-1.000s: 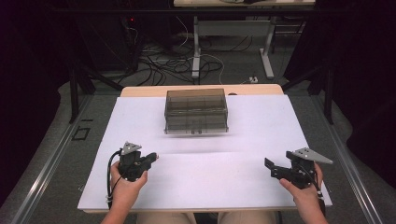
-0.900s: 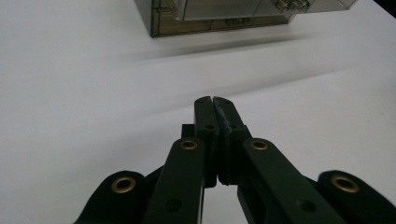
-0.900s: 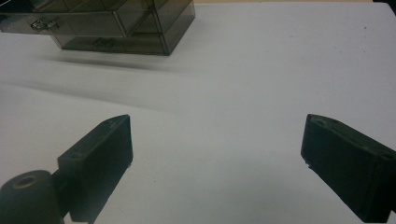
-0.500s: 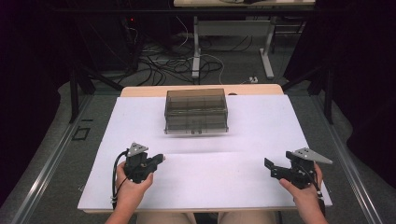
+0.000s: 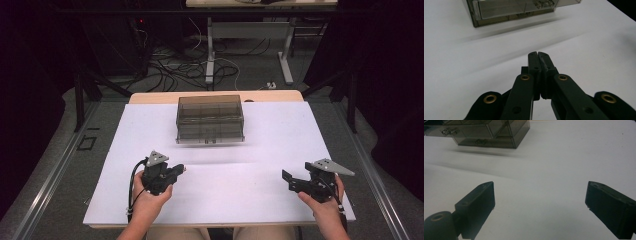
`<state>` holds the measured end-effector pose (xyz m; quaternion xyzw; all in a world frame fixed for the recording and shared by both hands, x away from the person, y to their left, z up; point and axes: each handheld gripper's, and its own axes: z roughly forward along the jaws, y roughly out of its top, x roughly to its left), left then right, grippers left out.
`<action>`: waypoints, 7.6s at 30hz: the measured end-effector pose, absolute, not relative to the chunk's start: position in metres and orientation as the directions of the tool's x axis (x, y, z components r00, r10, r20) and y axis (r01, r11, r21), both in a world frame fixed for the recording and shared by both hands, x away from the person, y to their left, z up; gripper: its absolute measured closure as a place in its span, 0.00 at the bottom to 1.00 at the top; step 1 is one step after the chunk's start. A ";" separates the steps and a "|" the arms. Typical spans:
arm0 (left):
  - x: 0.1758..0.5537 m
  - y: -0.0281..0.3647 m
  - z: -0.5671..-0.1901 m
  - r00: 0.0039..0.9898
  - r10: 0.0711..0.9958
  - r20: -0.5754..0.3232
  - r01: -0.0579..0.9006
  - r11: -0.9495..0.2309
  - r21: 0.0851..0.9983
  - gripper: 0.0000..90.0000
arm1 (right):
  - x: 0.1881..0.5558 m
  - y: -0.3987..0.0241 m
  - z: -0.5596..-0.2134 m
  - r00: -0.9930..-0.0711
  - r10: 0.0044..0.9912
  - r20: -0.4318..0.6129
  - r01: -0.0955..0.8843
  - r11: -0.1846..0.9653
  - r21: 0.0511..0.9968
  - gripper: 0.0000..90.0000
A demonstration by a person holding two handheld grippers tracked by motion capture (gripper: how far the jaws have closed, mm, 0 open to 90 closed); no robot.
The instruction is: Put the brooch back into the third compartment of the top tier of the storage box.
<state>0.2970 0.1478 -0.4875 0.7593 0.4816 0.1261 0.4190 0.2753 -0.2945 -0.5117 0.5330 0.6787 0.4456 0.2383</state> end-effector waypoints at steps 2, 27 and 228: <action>0.298 0.145 -0.487 0.510 0.835 -0.205 0.626 -0.197 0.755 1.00 | 0.275 -0.294 -0.512 -0.317 0.936 0.154 0.513 0.033 0.858 0.10; 0.323 0.110 -0.454 0.574 0.792 -0.206 0.596 -0.232 0.768 1.00 | 0.275 -0.291 -0.511 -0.339 0.929 0.147 0.498 0.045 0.866 0.07; 0.411 0.048 -0.440 0.520 0.763 -0.384 0.688 -0.108 0.718 0.48 | 0.275 -0.287 -0.516 -0.400 0.908 0.122 0.511 0.110 0.852 0.00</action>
